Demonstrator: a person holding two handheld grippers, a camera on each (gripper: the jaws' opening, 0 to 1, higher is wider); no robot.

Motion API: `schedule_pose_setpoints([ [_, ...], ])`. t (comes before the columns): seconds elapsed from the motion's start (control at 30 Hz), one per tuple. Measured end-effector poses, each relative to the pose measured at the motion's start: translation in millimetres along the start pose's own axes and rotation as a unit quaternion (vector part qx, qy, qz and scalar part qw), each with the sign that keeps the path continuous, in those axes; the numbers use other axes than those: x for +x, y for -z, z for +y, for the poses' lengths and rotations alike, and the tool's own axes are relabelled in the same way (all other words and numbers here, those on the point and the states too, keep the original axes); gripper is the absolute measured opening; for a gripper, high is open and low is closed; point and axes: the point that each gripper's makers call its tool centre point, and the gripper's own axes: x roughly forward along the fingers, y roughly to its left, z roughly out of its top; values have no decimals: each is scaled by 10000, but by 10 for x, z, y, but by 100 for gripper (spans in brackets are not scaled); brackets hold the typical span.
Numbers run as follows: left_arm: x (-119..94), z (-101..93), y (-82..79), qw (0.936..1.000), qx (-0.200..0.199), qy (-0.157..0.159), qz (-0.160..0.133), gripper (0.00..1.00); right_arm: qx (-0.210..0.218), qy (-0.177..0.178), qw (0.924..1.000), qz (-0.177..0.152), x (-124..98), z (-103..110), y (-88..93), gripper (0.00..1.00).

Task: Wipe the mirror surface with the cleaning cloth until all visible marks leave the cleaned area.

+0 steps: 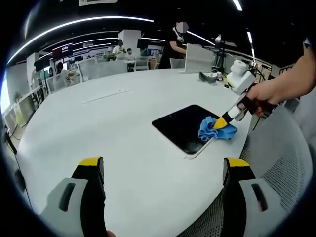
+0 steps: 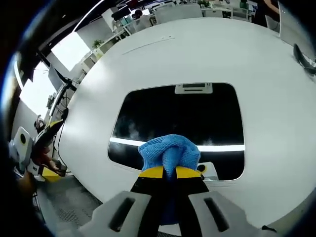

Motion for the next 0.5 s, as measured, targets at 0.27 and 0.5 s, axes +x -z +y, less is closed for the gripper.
schedule_pose_setpoints([
  [0.27, -8, 4, -5, 10000, -5, -15, -17, 99, -21, -9, 10000, -31, -2, 5, -3, 1],
  [0.5, -13, 13, -8, 10000, -22, -34, -35, 99, 37, -51, 10000, 20, -15, 4, -3, 1],
])
